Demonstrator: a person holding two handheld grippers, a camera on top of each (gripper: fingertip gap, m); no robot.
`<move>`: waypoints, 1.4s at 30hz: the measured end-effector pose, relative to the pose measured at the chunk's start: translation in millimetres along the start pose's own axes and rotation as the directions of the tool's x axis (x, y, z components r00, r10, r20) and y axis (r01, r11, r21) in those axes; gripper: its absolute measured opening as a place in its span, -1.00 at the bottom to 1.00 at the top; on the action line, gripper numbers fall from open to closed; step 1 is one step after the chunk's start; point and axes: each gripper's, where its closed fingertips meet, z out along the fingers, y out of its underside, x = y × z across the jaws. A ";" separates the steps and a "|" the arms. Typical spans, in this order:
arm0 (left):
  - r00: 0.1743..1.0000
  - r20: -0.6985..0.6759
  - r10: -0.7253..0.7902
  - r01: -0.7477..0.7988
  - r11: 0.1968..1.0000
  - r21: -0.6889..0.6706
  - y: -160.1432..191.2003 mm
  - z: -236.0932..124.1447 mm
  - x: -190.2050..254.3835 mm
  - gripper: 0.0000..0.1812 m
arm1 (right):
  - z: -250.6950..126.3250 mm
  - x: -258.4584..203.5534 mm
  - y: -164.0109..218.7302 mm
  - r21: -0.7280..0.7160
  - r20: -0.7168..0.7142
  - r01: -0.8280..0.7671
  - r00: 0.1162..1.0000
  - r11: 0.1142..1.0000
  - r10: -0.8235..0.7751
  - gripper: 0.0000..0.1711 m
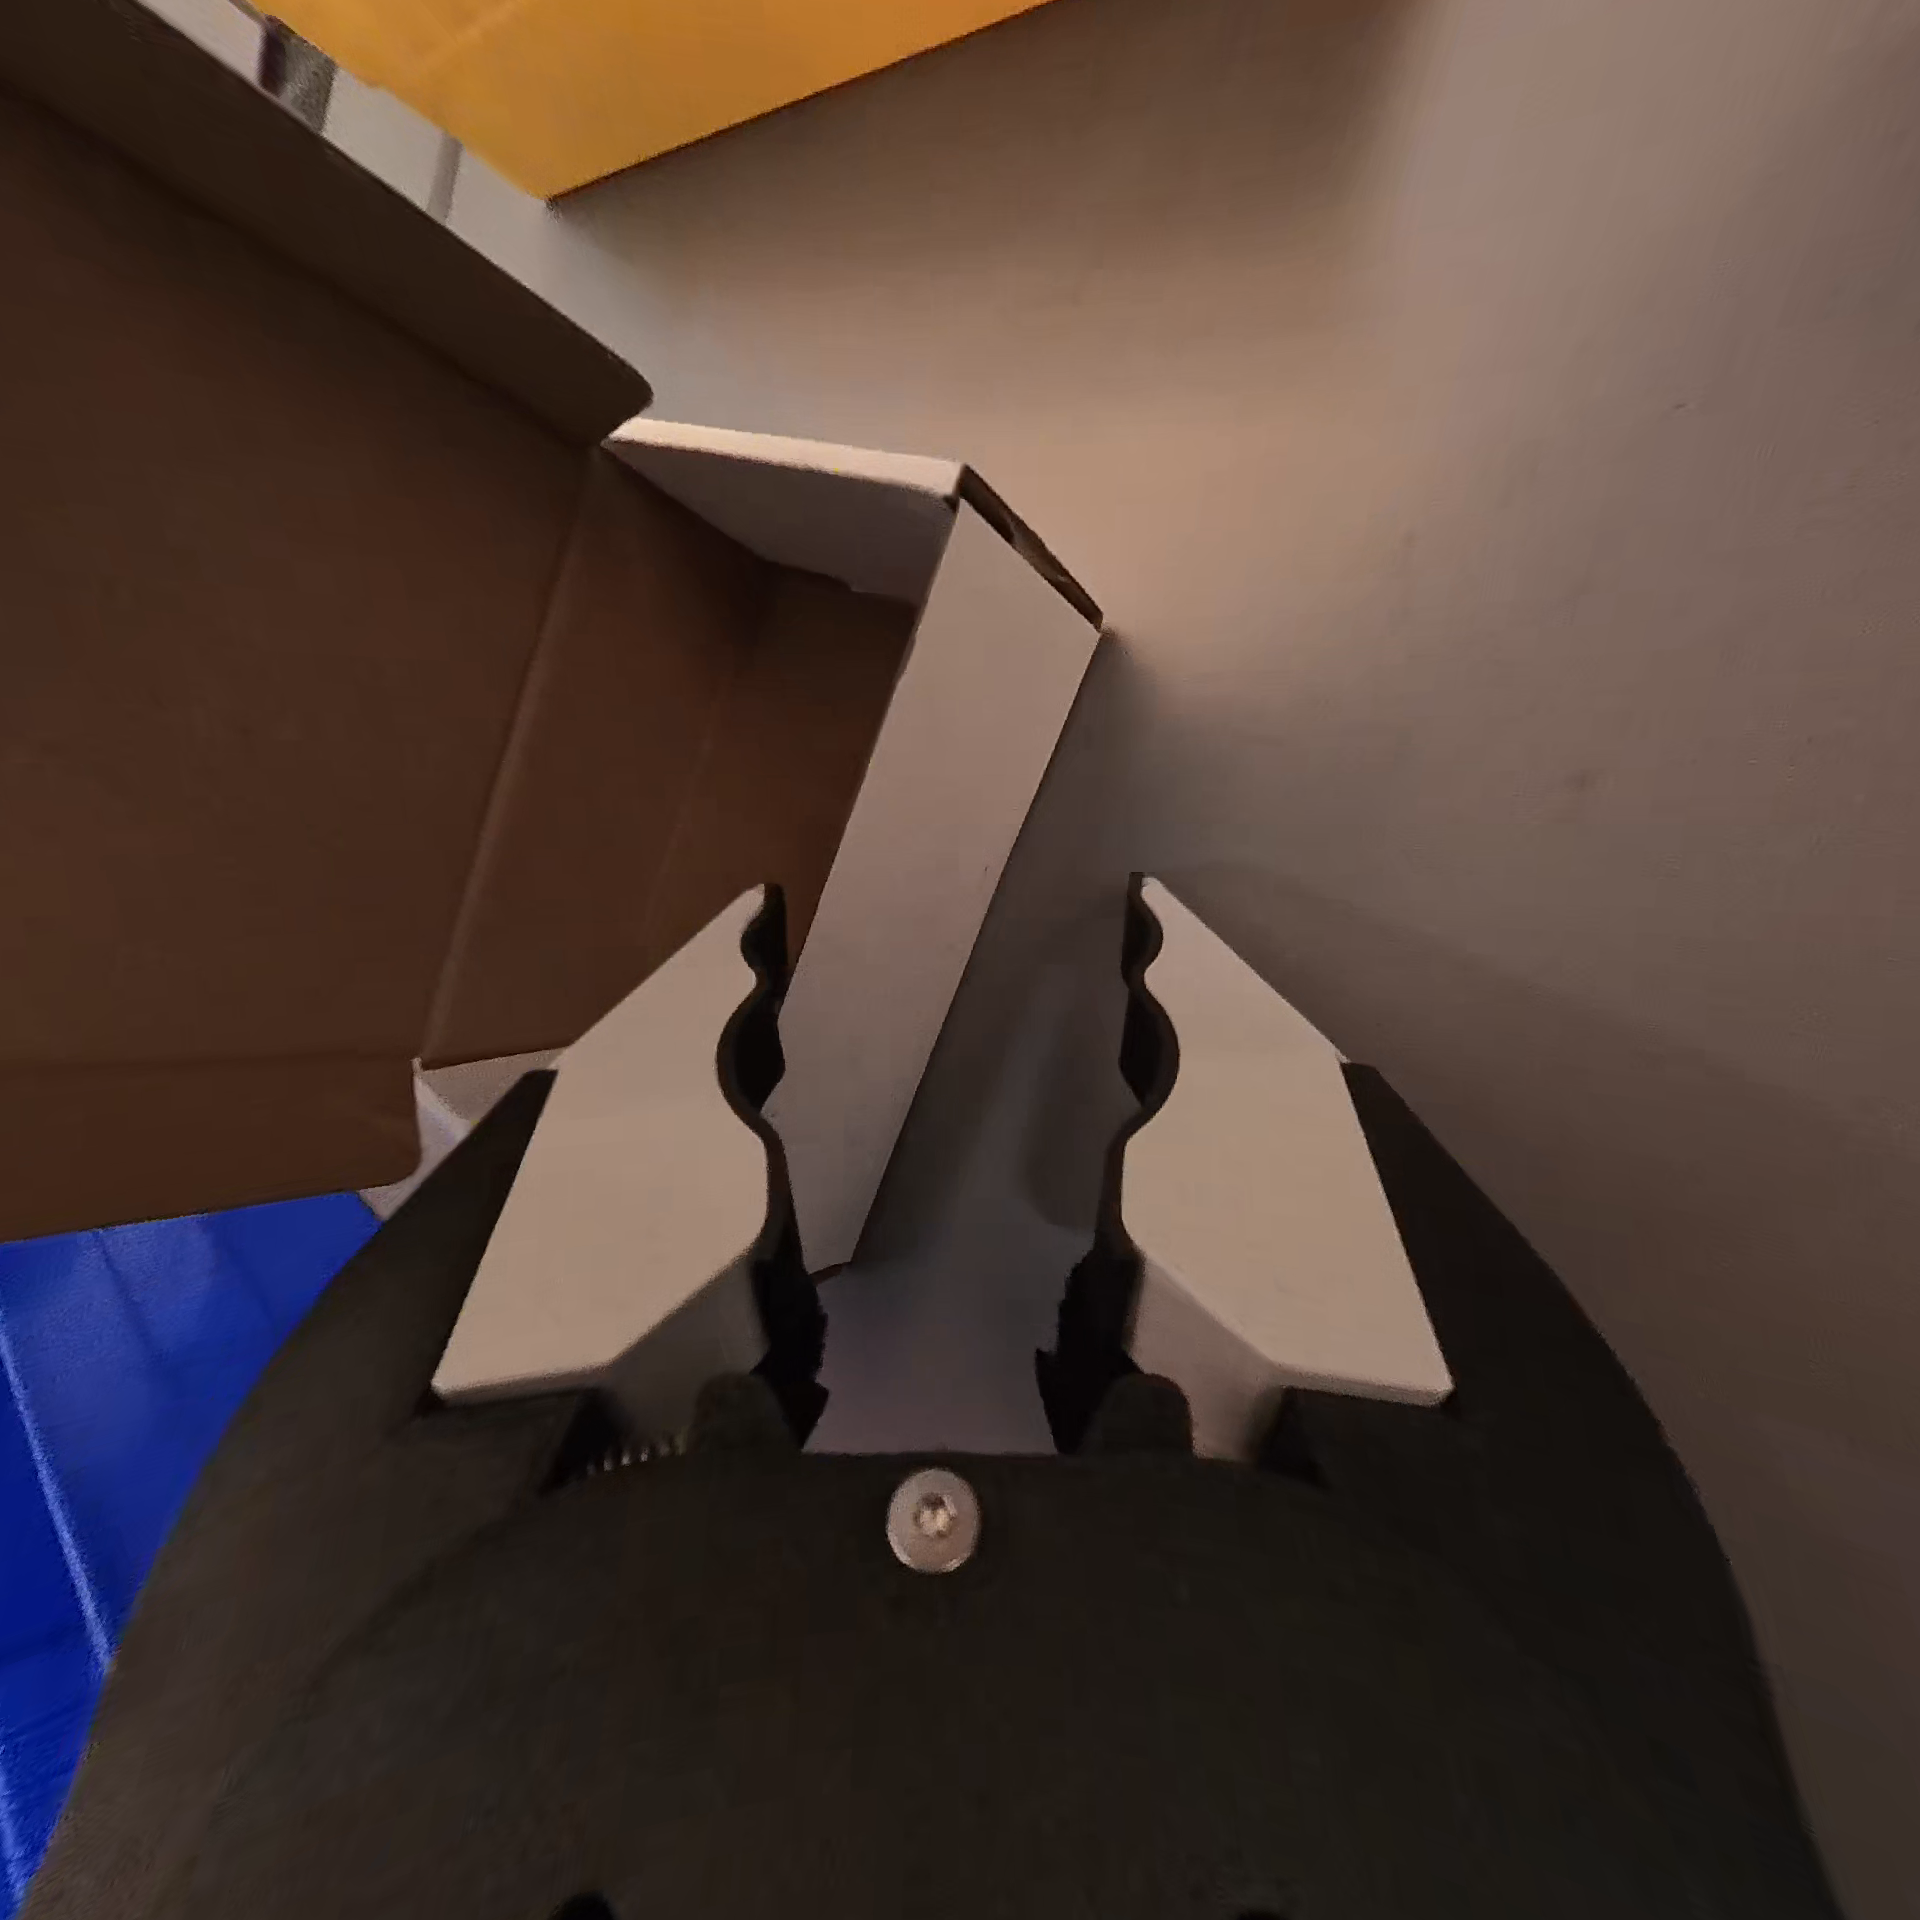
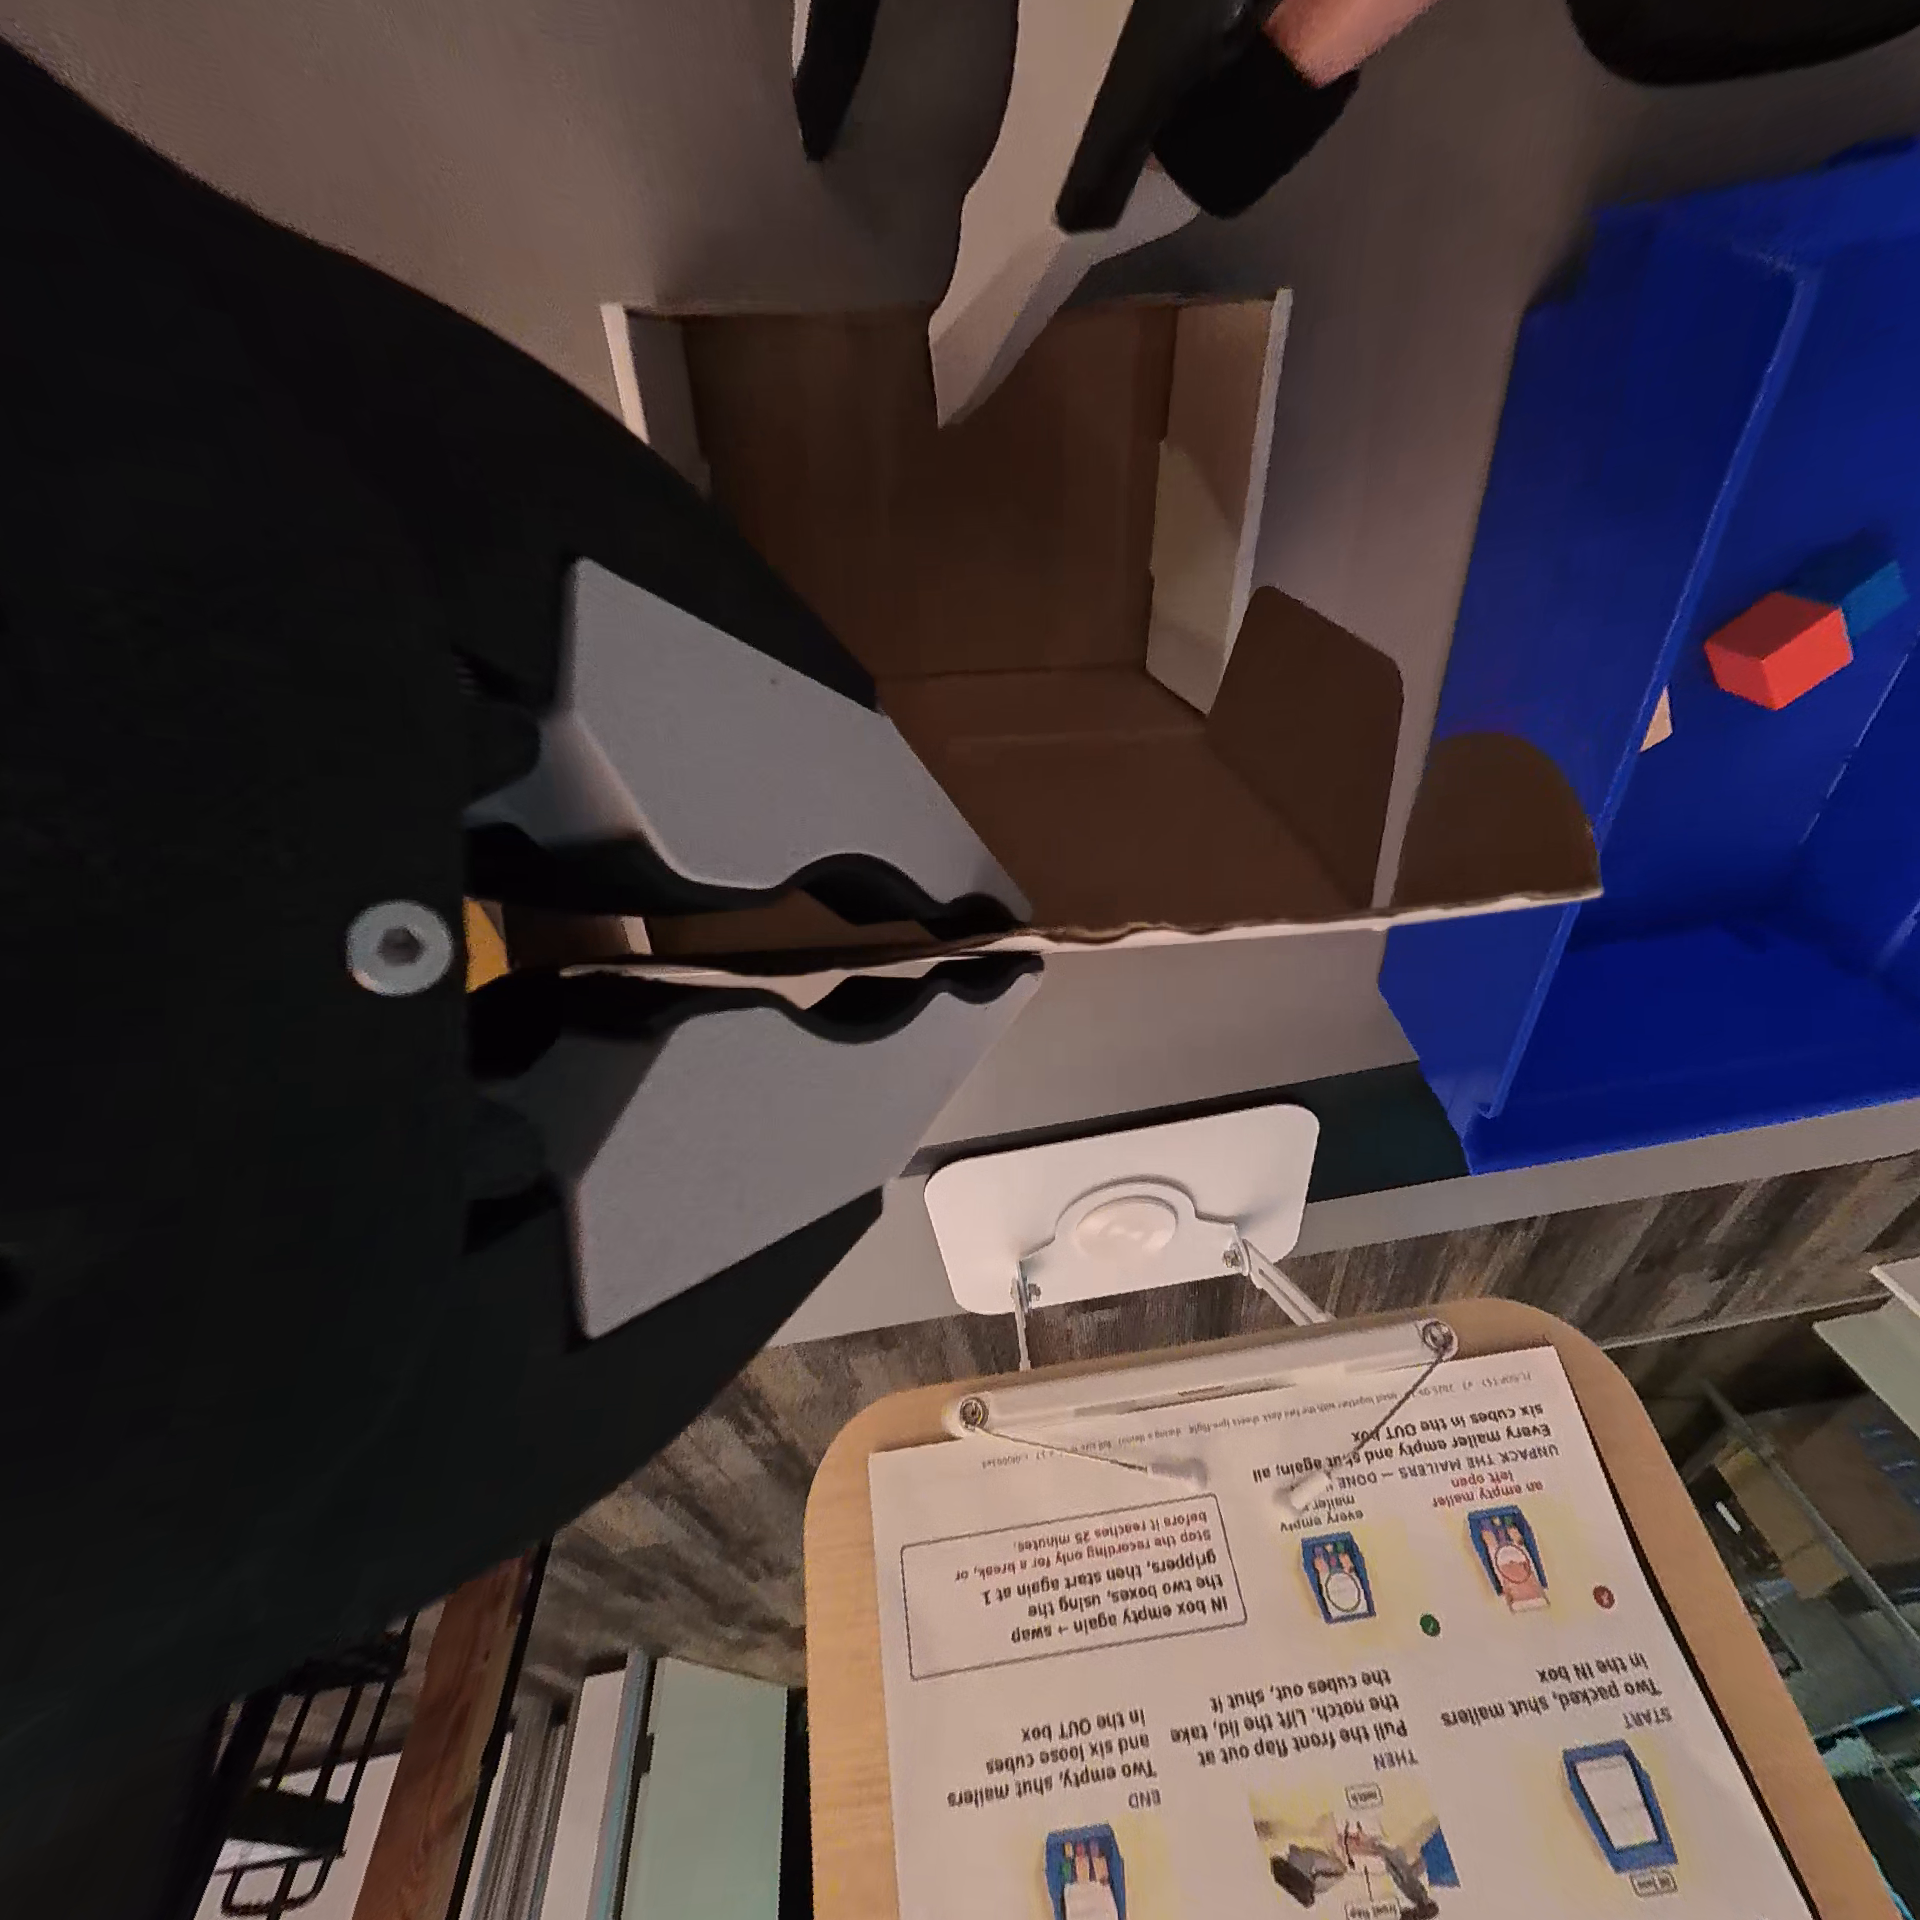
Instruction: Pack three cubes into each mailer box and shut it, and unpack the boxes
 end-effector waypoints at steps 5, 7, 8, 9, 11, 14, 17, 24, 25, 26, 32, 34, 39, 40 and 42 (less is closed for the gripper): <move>0.999 -0.035 0.003 -0.004 1.000 -0.001 -0.4 1.1 6.5 -0.44 | 17.0 29.0 16.2 -0.068 -0.133 0.057 0.989 0.996 -0.065 -0.99; 1.000 -0.026 0.012 -0.012 1.000 0.002 -2.0 2.4 7.7 -0.48 | 33.4 37.3 25.2 -0.091 -0.142 0.050 0.988 0.995 -0.063 -0.98; 1.000 -0.014 0.018 -0.018 1.000 0.002 -2.6 3.1 7.0 -0.48 | 44.1 38.8 30.0 -0.099 -0.132 0.038 0.990 0.994 -0.051 -0.98; 1.000 0.001 0.020 -0.020 1.000 0.002 -3.1 4.1 5.5 -0.48 | 55.3 39.3 35.8 -0.114 -0.121 0.033 0.992 0.993 -0.047 -0.98; 0.999 0.021 0.029 -0.029 1.000 0.006 -3.8 5.7 3.3 -0.48 | 78.4 37.3 50.3 -0.171 -0.095 0.044 0.994 0.984 -0.061 -0.99; 0.999 0.022 0.032 -0.033 0.999 0.003 -3.8 6.0 2.9 -0.48 | 106.3 30.4 73.1 -0.261 -0.056 0.073 0.994 0.963 -0.090 -0.92; 0.998 0.037 0.041 -0.041 0.999 0.004 -3.5 5.9 2.4 -0.49 | 116.8 24.7 84.8 -0.269 -0.014 0.033 0.999 0.963 -0.038 -0.86; 0.985 0.122 0.118 -0.115 0.993 -0.031 -0.8 9.9 -7.7 -0.60 | 122.3 20.4 99.7 -0.342 -0.019 0.002 1.000 0.940 -0.009 -0.77; 0.981 0.136 0.139 -0.135 0.990 -0.042 -0.4 11.6 -9.3 -0.58 | 120.7 24.7 100.0 -0.350 -0.047 0.008 0.999 0.937 -0.026 -0.74; 0.978 0.147 0.148 -0.143 0.989 -0.046 -0.8 13.4 -10.8 -0.58 | 117.6 31.4 98.3 -0.353 -0.088 -0.001 0.996 0.936 -0.032 -0.72; 0.985 0.133 0.114 -0.106 0.992 -0.067 -3.2 25.8 -22.6 -0.58 | 73.2 55.2 73.5 -0.303 -0.192 -0.141 0.978 0.943 0.085 -0.49; 0.988 0.127 0.090 -0.080 0.994 -0.079 -2.5 30.8 -29.0 -0.58 | 48.8 66.0 69.6 -0.286 -0.229 -0.162 0.969 0.944 0.097 -0.41; 0.985 0.152 0.083 -0.067 0.992 -0.106 -3.0 41.6 -41.8 -0.58 | -21.4 89.7 53.7 -0.147 -0.307 -0.216 0.938 0.965 0.163 -0.40; 0.984 0.158 0.079 -0.062 0.992 -0.107 -3.3 42.5 -43.0 -0.58 | -35.3 94.0 52.0 -0.122 -0.328 -0.226 0.928 0.967 0.175 -0.40; 0.983 0.168 0.070 -0.053 0.993 -0.104 -4.2 43.5 -44.1 -0.58 | -60.8 101.0 50.1 -0.080 -0.363 -0.236 0.912 0.969 0.192 -0.40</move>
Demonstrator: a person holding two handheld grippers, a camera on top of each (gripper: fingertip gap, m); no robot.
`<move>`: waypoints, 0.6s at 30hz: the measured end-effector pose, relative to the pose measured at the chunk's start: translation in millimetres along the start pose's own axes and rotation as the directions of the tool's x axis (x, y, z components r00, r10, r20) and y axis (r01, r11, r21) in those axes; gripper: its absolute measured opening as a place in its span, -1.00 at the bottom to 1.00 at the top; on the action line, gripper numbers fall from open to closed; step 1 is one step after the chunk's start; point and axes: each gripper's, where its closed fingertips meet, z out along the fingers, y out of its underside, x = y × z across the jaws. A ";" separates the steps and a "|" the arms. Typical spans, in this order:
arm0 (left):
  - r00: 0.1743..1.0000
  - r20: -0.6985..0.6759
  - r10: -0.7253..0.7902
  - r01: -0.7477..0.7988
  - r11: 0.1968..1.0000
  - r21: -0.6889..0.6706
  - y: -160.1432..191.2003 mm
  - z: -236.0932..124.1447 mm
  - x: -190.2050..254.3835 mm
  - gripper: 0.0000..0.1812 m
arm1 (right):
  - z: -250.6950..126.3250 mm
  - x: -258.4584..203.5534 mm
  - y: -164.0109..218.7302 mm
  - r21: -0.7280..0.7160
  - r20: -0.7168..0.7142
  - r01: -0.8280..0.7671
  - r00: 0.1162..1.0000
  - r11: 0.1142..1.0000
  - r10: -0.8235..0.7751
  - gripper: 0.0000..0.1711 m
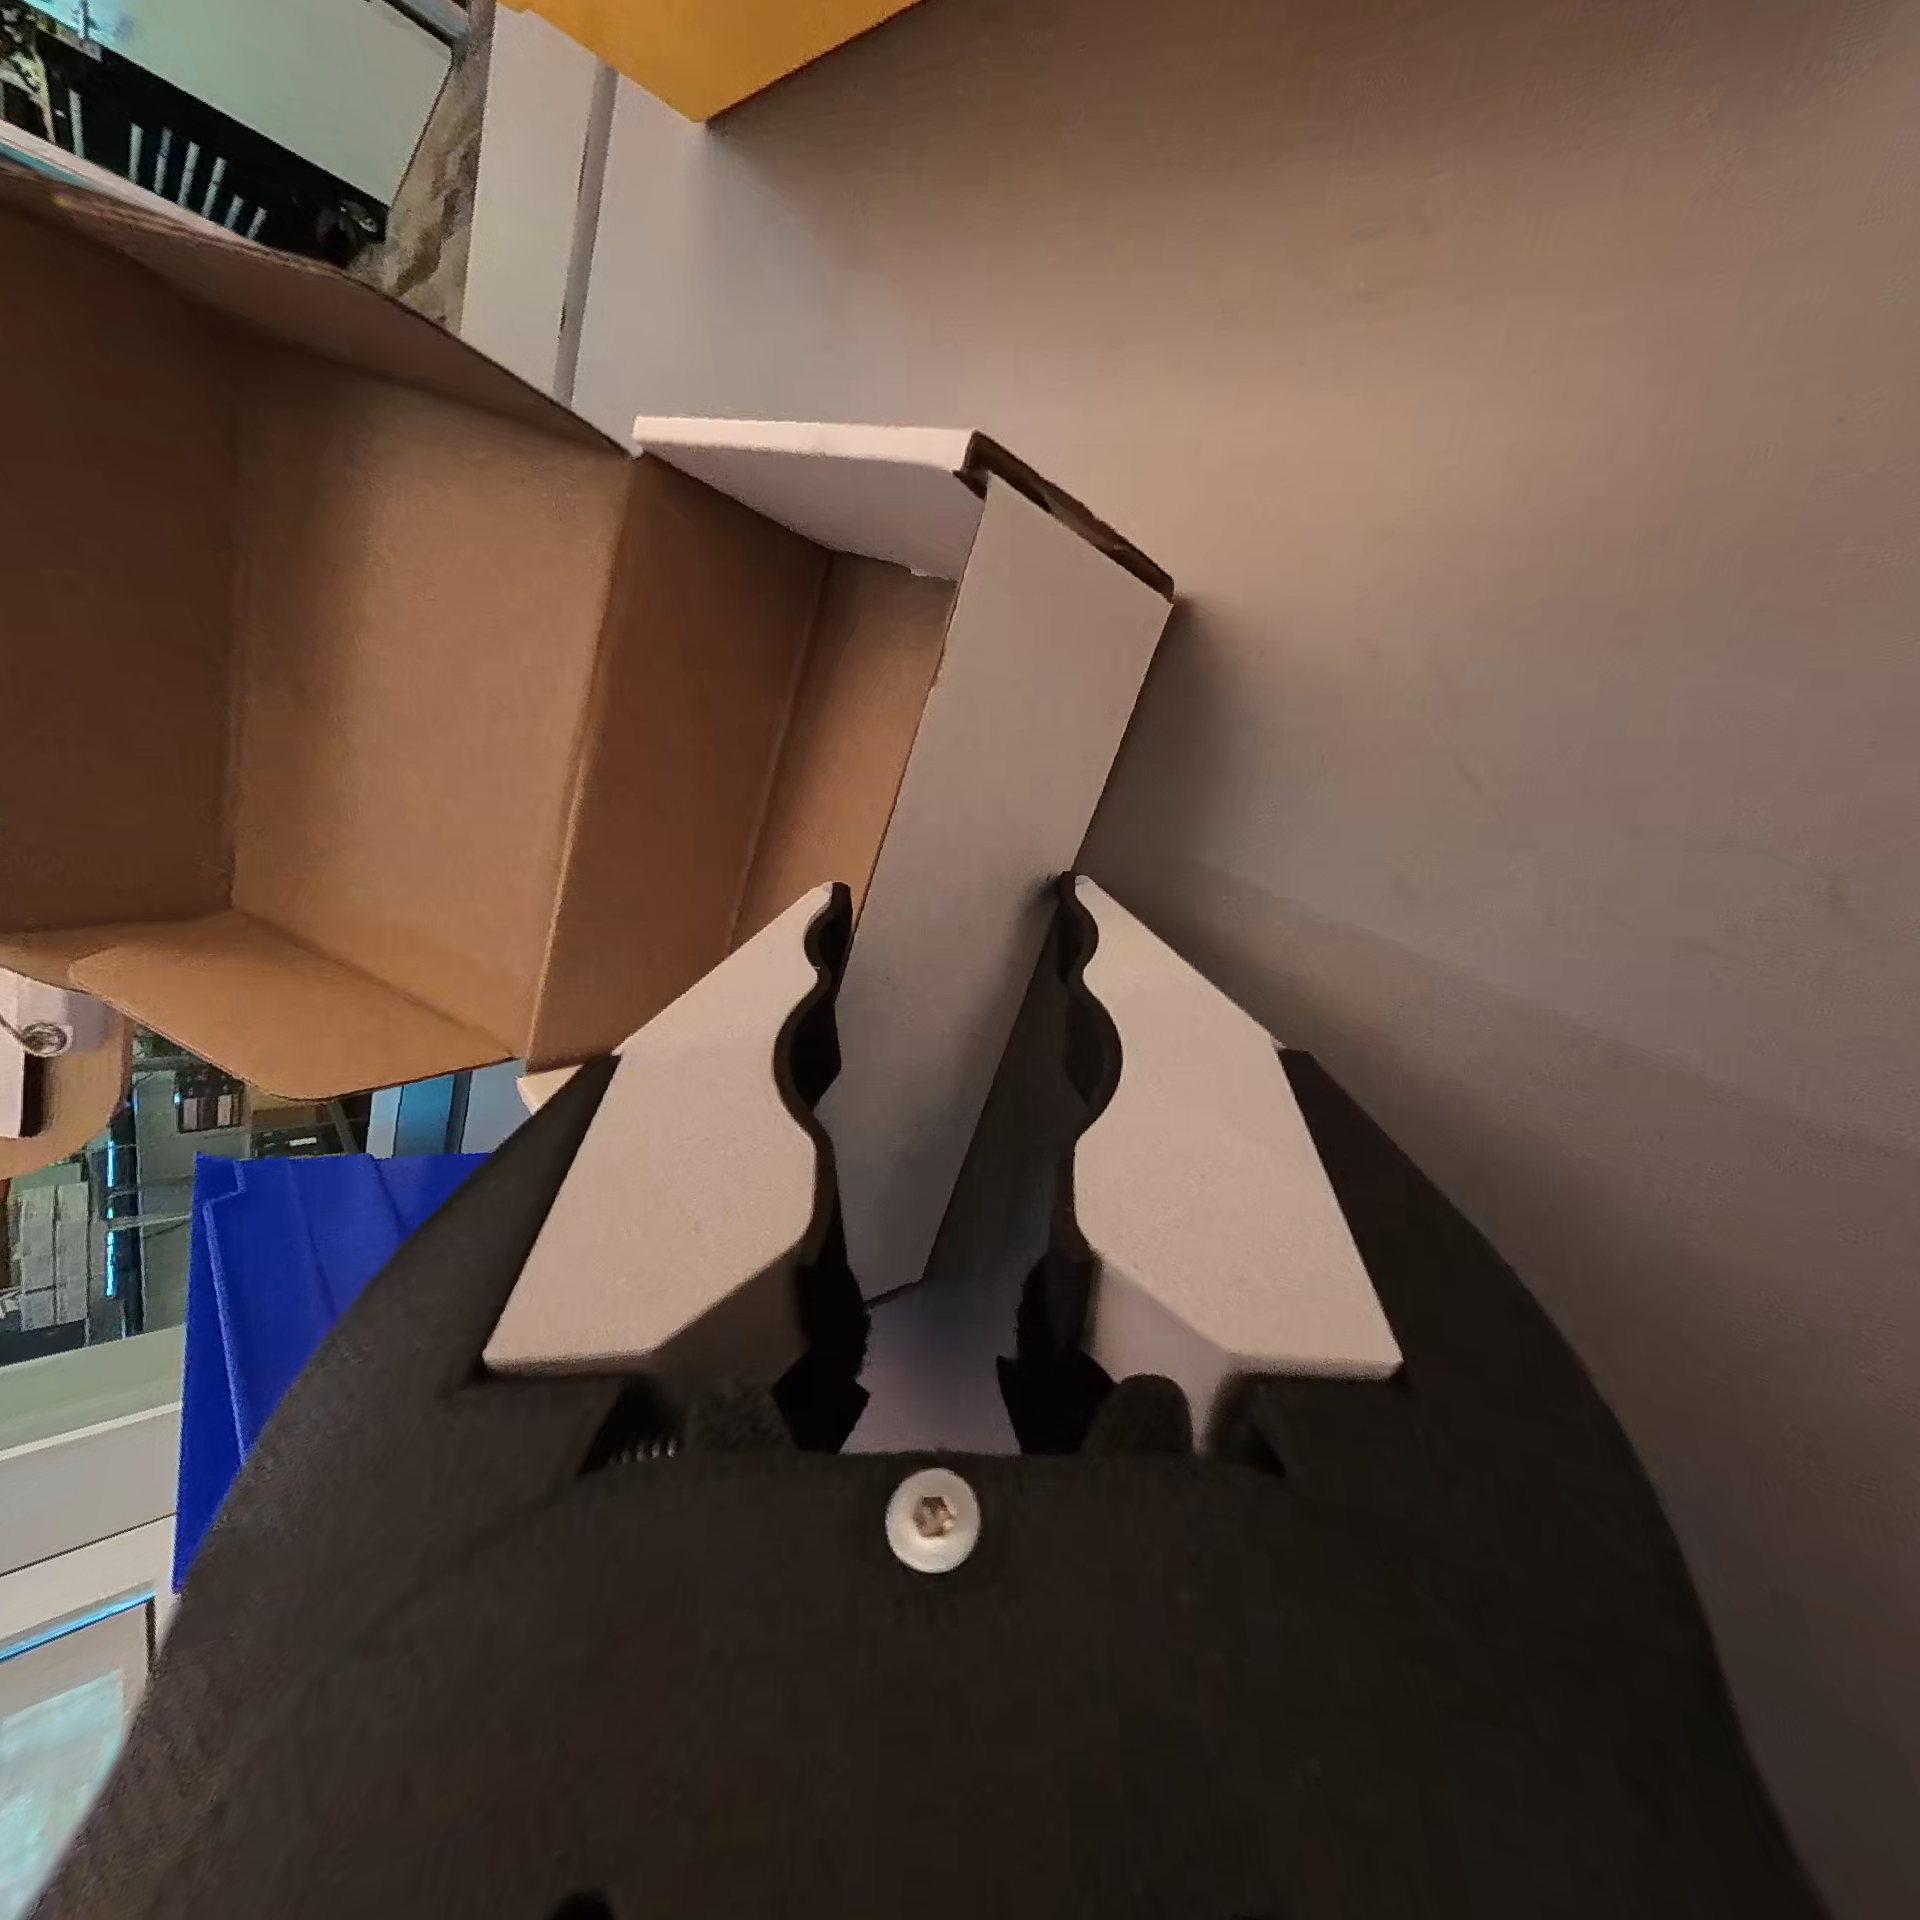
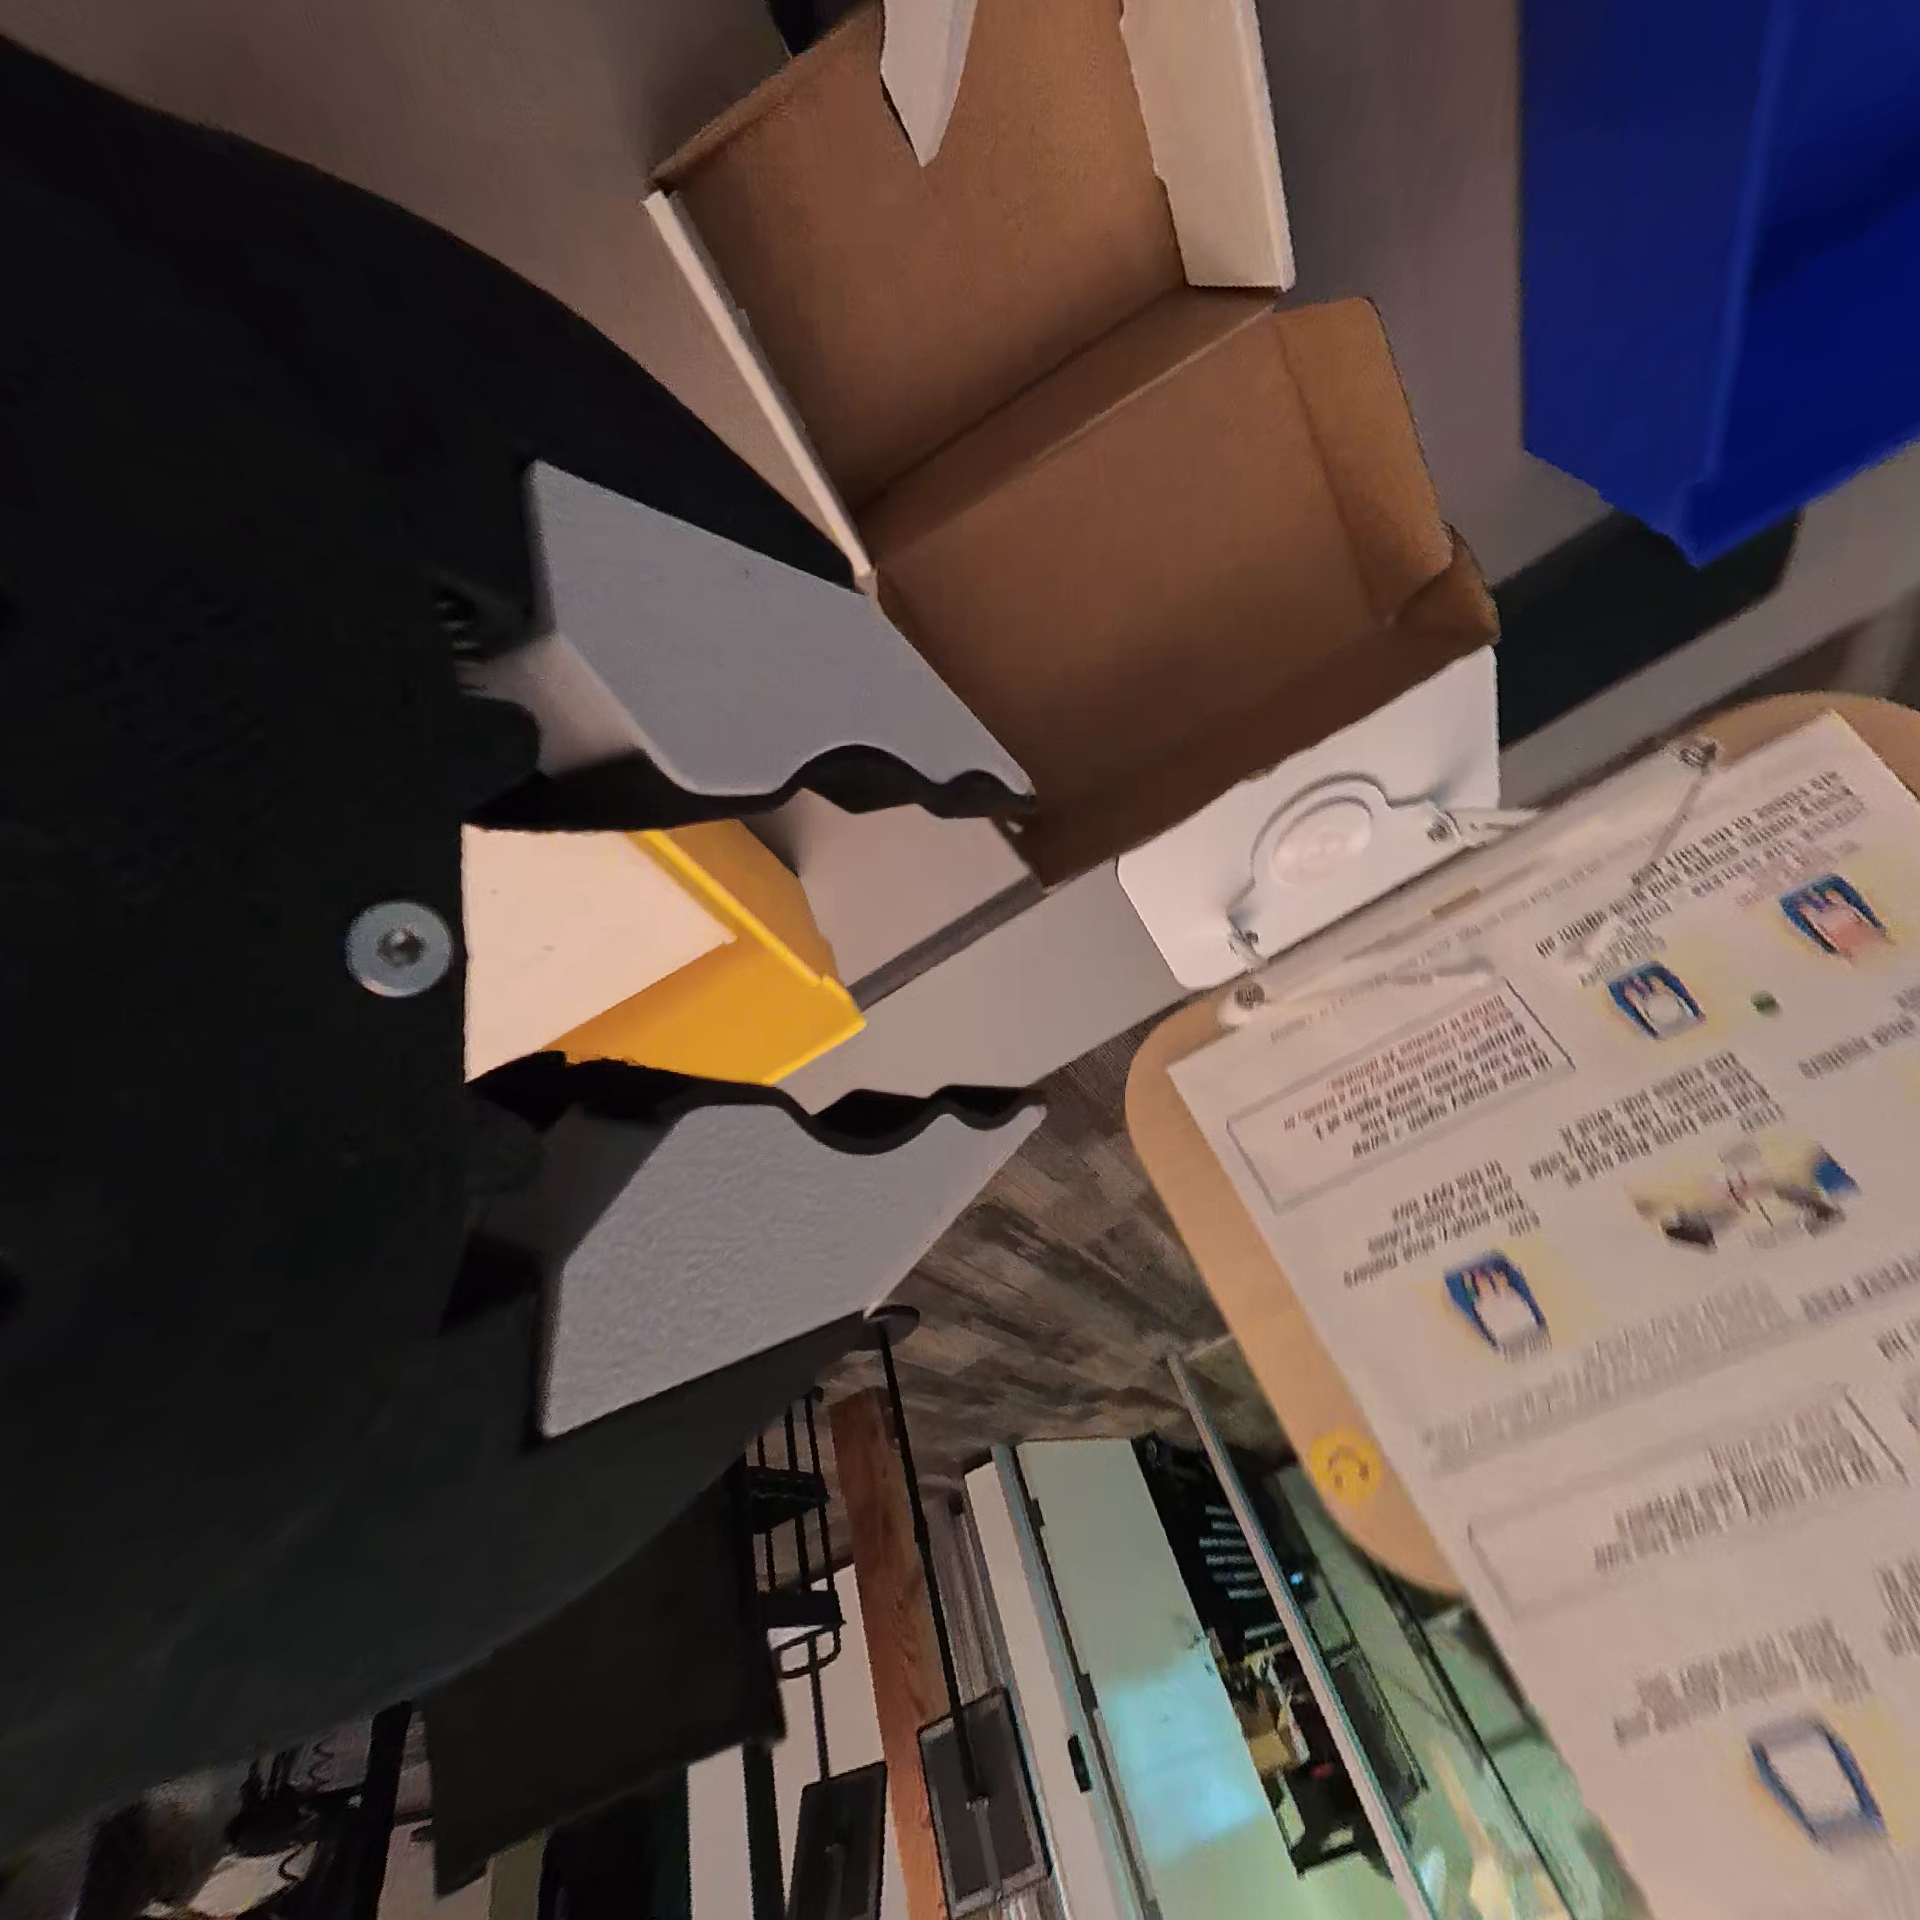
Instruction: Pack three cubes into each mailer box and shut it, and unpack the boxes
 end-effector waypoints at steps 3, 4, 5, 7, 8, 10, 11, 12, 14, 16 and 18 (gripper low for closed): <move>1.000 0.011 -0.014 0.014 1.000 0.021 -2.7 0.0 -0.5 -0.53 | -24.5 16.3 -0.2 0.049 -0.034 -0.039 0.999 0.998 0.041 -0.40; 1.000 0.014 -0.027 0.026 0.999 0.030 -4.1 -0.4 -1.1 -0.48 | -30.4 20.5 0.3 0.060 -0.042 -0.049 0.998 0.997 0.052 -0.40; 0.999 0.014 -0.041 0.041 0.998 0.042 -5.9 -1.4 -1.9 -0.41 | -35.4 24.7 1.0 0.070 -0.053 -0.056 0.997 0.996 0.060 -0.40; 0.998 0.005 -0.067 0.067 0.996 0.061 -8.8 -4.3 -3.0 -0.37 | -43.2 30.7 2.4 0.087 -0.067 -0.070 0.995 0.994 0.075 -0.40; 0.997 0.004 -0.078 0.077 0.994 0.071 -10.3 -6.1 -4.3 -0.37 | -46.3 32.8 2.9 0.093 -0.070 -0.075 0.994 0.993 0.082 -0.40; 0.995 0.004 -0.096 0.096 0.991 0.093 -13.5 -10.9 -8.0 -0.37 | -51.0 36.1 3.3 0.105 -0.078 -0.081 0.993 0.991 0.090 -0.40; 0.994 0.003 -0.106 0.105 0.989 0.104 -15.3 -14.0 -10.0 -0.37 | -52.9 37.1 3.7 0.106 -0.082 -0.081 0.993 0.991 0.090 -0.40; 0.993 0.002 -0.120 0.119 0.986 0.116 -17.3 -18.0 -12.4 -0.36 | -54.4 37.9 4.3 0.105 -0.086 -0.078 0.992 0.991 0.087 -0.40; 0.988 -0.003 -0.154 0.153 0.976 0.152 -22.1 -31.4 -19.8 -0.35 | -57.2 39.2 4.6 0.106 -0.094 -0.075 0.992 0.992 0.085 -0.40; 0.978 0.008 -0.210 0.204 0.957 0.206 -25.1 -55.8 -42.3 -0.36 | -59.9 39.6 4.1 0.116 -0.091 -0.077 0.992 0.990 0.087 -0.40; 0.946 0.023 -0.323 0.305 0.911 0.280 -21.6 -91.6 -87.8 -0.35 | -62.8 40.8 4.0 0.125 -0.090 -0.080 0.992 0.989 0.092 -0.40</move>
